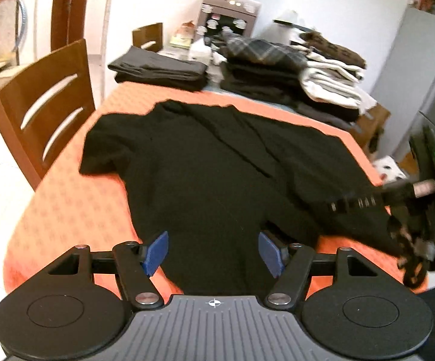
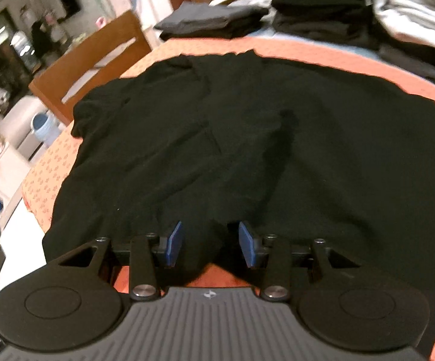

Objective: Fold clothes
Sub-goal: 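Open the left tool to release the sleeve, then grasp the black garment with the right tool and lift it up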

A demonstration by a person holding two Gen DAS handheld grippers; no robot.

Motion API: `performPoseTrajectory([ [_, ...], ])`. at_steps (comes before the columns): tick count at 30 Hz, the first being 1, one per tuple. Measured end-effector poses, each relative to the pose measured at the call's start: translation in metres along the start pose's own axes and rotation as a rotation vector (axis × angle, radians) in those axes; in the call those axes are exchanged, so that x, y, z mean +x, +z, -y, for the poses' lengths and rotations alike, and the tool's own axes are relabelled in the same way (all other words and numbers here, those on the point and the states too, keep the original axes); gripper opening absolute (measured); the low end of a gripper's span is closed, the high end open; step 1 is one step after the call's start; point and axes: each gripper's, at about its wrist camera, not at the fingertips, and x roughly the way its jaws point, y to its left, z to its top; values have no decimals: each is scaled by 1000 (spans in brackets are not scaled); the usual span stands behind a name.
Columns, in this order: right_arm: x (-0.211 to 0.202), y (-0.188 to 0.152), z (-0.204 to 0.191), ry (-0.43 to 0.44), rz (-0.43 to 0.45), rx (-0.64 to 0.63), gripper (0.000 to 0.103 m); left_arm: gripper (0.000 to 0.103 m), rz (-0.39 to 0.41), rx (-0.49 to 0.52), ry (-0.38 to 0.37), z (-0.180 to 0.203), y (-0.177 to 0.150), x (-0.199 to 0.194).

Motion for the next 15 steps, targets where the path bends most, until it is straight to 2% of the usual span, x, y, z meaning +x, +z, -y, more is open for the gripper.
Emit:
performPoseTrajectory([
  [3, 20, 7, 4, 6, -48, -8, 47, 69, -1, 2, 34, -5, 16, 14],
  [4, 26, 8, 6, 9, -62, -3, 44, 69, -3, 0, 38, -7, 21, 18],
  [5, 31, 9, 8, 13, -76, 2, 36, 69, -4, 0, 41, -8, 25, 22],
  [6, 33, 11, 11, 33, -85, 14, 13, 69, -9, 6, 44, -10, 29, 27],
  [7, 34, 13, 14, 57, -93, 29, 6, 69, -15, 15, 47, -12, 33, 33],
  [10, 21, 29, 21, 136, -71, 84, 5, 69, -35, 37, 45, -18, 45, 53],
  [15, -26, 87, 29, 268, 35, 178, 5, 69, -65, 90, 9, -32, 67, 95],
])
